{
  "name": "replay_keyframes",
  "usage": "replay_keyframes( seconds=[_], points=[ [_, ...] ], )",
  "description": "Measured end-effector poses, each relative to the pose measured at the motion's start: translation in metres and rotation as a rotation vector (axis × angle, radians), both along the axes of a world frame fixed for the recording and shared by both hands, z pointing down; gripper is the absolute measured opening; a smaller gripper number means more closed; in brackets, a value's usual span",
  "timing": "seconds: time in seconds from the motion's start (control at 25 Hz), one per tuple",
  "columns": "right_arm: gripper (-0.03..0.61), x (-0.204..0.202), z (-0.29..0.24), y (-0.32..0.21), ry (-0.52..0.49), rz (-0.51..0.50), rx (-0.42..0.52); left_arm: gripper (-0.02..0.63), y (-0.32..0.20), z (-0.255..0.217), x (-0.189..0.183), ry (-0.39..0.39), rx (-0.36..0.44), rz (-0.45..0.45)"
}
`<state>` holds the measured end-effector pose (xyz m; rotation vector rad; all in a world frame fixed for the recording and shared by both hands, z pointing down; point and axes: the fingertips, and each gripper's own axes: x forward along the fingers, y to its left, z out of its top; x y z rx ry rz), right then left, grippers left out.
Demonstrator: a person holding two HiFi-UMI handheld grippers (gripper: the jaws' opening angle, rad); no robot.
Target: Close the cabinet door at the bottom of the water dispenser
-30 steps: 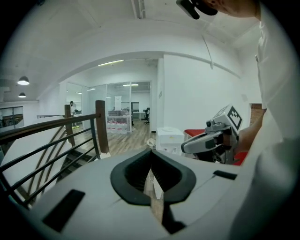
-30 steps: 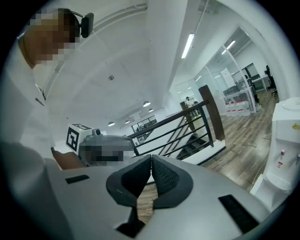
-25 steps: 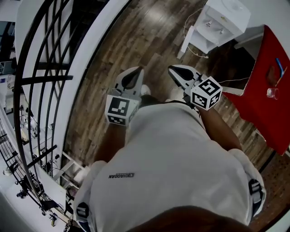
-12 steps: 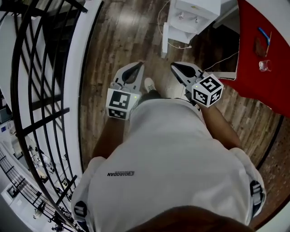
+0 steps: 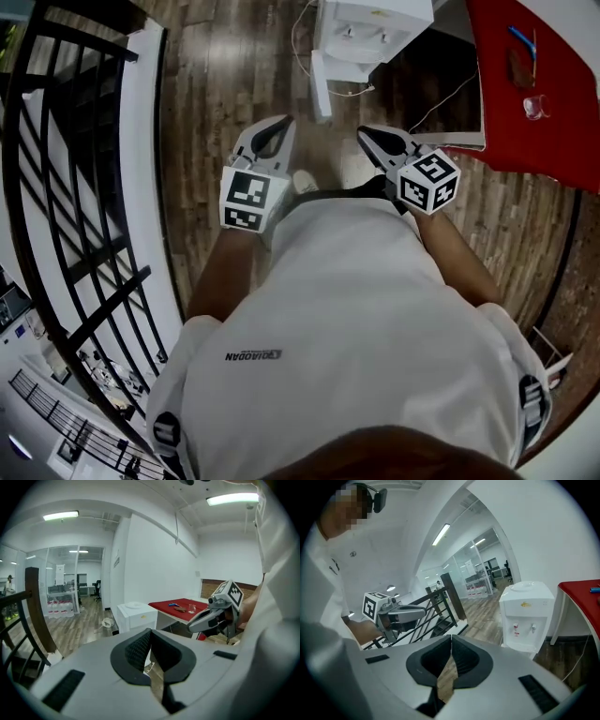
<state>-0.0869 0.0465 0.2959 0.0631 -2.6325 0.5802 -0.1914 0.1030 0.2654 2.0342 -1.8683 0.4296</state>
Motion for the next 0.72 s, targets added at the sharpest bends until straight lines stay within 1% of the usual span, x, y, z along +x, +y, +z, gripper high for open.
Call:
replay_keyframes(
  seconds=[0.2,0.36,0.56,0.72],
  points=[
    [0.021,0.006,0.018,-0.021,0.062,0.051,-0.009,-0.008,-0.015,0.029,-0.005,0.063,-0.041,0.01],
    [0.021,0.009,0.039,-0.036,0.11,0.052,-0.028,-0.008,-0.027,0.053,-0.004,0.101,-0.069,-0.006],
    [0.021,0.003,0.072,-0.061,0.149,-0.013,-0.031,-0.008,-0.053,0.086,-0.007,0.113,-0.1,-0.055],
    [0.021,-0.003,0.114,-0.081,0.176,-0.079,-0.043,-0.008,-0.071,0.129,-0.01,0.13,-0.155,-0.145]
  ],
)
